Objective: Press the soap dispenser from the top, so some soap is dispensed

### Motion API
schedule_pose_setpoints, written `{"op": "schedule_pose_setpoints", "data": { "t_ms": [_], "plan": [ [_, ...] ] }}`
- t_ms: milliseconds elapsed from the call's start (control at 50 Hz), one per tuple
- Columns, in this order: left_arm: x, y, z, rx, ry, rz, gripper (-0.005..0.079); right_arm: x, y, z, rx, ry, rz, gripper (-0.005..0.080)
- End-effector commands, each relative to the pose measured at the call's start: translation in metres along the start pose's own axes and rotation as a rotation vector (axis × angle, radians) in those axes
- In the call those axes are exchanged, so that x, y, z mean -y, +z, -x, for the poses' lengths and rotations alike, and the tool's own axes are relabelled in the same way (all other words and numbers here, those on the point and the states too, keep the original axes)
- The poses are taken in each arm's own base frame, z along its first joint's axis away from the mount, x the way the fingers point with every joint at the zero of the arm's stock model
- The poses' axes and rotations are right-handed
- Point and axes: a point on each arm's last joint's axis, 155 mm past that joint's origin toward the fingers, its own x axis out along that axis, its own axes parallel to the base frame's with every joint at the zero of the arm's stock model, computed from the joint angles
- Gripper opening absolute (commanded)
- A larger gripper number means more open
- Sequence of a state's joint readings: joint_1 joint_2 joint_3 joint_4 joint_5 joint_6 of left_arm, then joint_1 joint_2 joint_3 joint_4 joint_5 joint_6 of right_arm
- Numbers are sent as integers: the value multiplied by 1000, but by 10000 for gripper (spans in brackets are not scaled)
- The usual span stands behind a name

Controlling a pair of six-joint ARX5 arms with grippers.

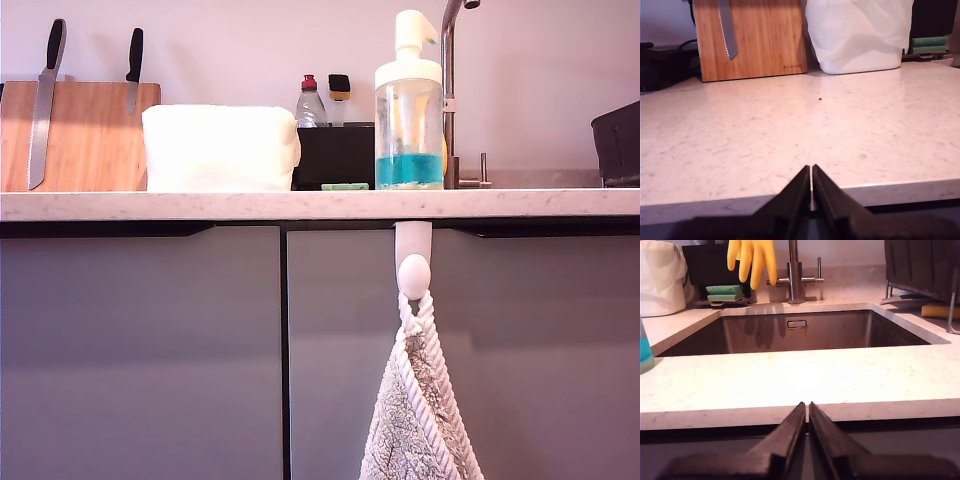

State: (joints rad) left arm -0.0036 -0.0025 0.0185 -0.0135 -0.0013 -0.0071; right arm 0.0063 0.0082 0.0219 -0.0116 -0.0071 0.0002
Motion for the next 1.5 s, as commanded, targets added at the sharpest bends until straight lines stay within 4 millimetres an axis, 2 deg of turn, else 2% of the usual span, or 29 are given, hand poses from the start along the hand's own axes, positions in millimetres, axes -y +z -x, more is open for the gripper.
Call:
{"op": "schedule_pose_setpoints", "data": {
  "t_ms": [0, 220, 340, 460, 500, 540, 660, 740, 780, 920, 980, 1060, 1180, 1280, 1480],
  "plan": [
    [5, 30, 6, 54, -61, 142, -21, -15, 43, 8, 88, 83, -86, -13],
    [6, 33, 7, 66, -68, 141, -21, -16, 47, 9, 101, 85, -86, -13],
    [21, 59, 13, 124, -149, 127, -21, -20, 64, 13, 144, 111, -82, -13],
    [36, 92, 26, 186, -235, 107, -21, -31, 95, 24, 196, 173, -74, -6],
    [41, 101, 30, 203, -261, 99, -21, -35, 104, 29, 208, 196, -70, 25],
    [46, 110, 35, 220, -286, 92, -21, -39, 112, 33, 213, 216, -68, 96],
    [57, 128, 45, 244, -346, 79, -21, -50, 130, 45, 221, 289, -108, 359],
    [62, 130, 46, 227, -370, 81, -21, -60, 128, 48, 176, 344, -135, 454],
    [64, 130, 45, 210, -386, 83, -21, -66, 120, 48, 124, 374, -144, 503],
    [77, 123, 38, 140, -458, 115, -21, -87, 86, 49, -90, 481, -217, 532],
    [79, 119, 34, 113, -474, 127, -21, -90, 80, 48, -138, 497, -229, 564],
    [83, 114, 27, 70, -494, 155, -21, -90, 81, 43, -157, 495, -224, 651],
    [91, 108, 22, 17, -538, 184, -21, -92, 86, 36, -160, 510, -203, 655],
    [96, 110, 16, 13, -557, 185, -21, -99, 88, 33, -160, 554, -171, 653],
    [111, 115, 9, 10, -628, 184, -21, -108, 76, 20, -247, 590, -221, 653]
  ]
}}
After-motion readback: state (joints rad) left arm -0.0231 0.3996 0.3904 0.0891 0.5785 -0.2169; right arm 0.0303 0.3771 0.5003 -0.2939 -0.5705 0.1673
